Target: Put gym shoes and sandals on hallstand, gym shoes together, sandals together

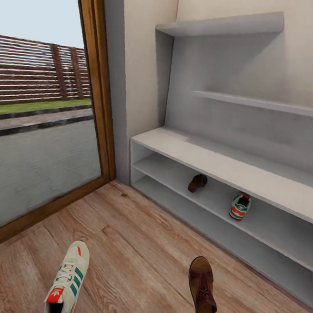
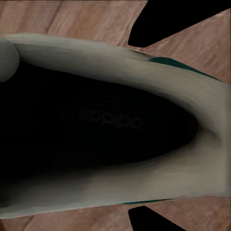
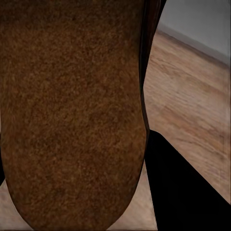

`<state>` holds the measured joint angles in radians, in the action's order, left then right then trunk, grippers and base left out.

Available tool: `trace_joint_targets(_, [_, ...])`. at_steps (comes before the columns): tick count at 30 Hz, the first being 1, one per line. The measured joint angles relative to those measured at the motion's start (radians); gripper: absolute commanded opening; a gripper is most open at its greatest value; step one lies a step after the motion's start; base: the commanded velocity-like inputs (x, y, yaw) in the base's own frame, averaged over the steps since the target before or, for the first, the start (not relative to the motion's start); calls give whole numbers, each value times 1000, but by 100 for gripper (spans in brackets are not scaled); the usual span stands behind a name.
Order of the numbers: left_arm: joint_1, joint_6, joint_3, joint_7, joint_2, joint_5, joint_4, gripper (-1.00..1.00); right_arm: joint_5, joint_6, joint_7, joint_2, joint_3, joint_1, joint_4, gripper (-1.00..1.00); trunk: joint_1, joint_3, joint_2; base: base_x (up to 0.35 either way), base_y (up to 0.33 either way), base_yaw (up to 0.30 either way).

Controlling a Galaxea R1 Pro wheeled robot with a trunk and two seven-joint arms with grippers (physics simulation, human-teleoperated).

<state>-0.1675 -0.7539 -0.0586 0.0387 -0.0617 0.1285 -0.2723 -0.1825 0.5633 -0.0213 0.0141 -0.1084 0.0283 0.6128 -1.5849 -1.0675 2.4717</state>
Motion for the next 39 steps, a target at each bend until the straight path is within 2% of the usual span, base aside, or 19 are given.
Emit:
trace_joint_targets(29, [0,-1,0,-1,0,1,-1,-100,0,0,0,0,0,0,0,-100,0,0,0,0,0,-266])
trace_joint_targets(39, [0,-1,-1,-9,-1,3,-1,-100,0,0,0,0,0,0,0,-100,0,0,0,0,-236,-266])
